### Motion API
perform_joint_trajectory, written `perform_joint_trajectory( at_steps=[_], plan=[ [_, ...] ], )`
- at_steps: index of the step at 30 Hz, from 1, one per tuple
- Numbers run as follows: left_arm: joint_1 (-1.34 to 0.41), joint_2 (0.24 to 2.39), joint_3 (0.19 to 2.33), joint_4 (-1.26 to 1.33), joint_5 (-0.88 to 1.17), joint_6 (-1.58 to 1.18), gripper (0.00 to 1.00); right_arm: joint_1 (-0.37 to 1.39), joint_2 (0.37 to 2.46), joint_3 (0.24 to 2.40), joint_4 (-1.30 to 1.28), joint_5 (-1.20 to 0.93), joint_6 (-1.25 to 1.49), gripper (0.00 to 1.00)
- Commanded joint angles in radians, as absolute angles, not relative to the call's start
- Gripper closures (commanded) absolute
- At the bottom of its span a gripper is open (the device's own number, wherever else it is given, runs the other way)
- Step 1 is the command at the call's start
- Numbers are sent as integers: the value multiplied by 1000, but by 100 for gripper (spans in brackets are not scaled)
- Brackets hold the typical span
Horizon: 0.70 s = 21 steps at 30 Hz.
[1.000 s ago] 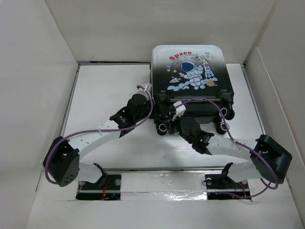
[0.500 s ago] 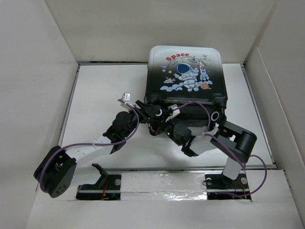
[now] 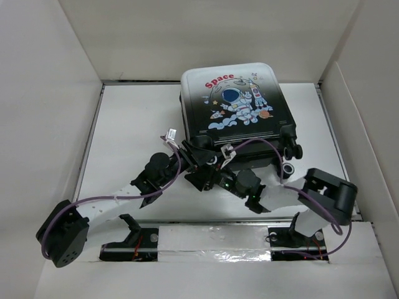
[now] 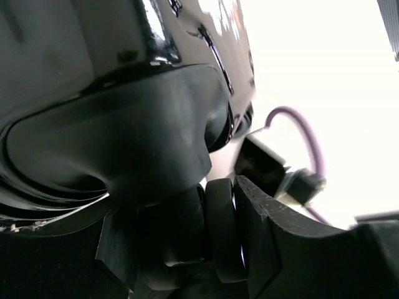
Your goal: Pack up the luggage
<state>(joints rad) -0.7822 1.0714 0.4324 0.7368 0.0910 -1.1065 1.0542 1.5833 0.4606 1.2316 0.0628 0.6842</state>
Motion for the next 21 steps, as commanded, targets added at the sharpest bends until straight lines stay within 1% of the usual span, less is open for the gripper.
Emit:
perform_joint_trajectory(
  at_steps=[1, 4, 6, 8, 9, 11, 12, 16, 18, 21],
  plan=[
    [-795, 976, 477, 1034, 250, -1095, 100, 1074, 1423, 408, 1083, 115, 632, 19],
    [-785, 1005, 460, 1078, 274, -1120, 100, 1120, 1318, 361, 909, 193, 594, 14],
    [-767, 1031, 448, 1121, 294, -1153, 100, 1132, 1209, 353, 762, 244, 572, 14],
    [-756, 1057, 431, 1166, 316, -1178, 100, 1141, 1116, 359, 677, 259, 543, 14],
    [-746, 1065, 426, 1181, 322, -1199, 100, 1141, 1088, 365, 590, 291, 534, 14],
    [-735, 1080, 410, 1215, 334, -1216, 100, 1141, 1046, 397, 508, 333, 503, 12],
    [-735, 1083, 407, 1221, 336, -1223, 100, 1141, 1028, 409, 464, 368, 485, 10],
    [-726, 1083, 391, 1223, 339, -1226, 100, 1141, 1058, 506, 417, 408, 368, 7],
    [-726, 1078, 385, 1213, 341, -1226, 100, 1141, 1072, 561, 387, 461, 361, 7],
    [-716, 1074, 376, 1186, 345, -1223, 100, 1141, 1092, 581, 458, 474, 319, 7]
  ],
)
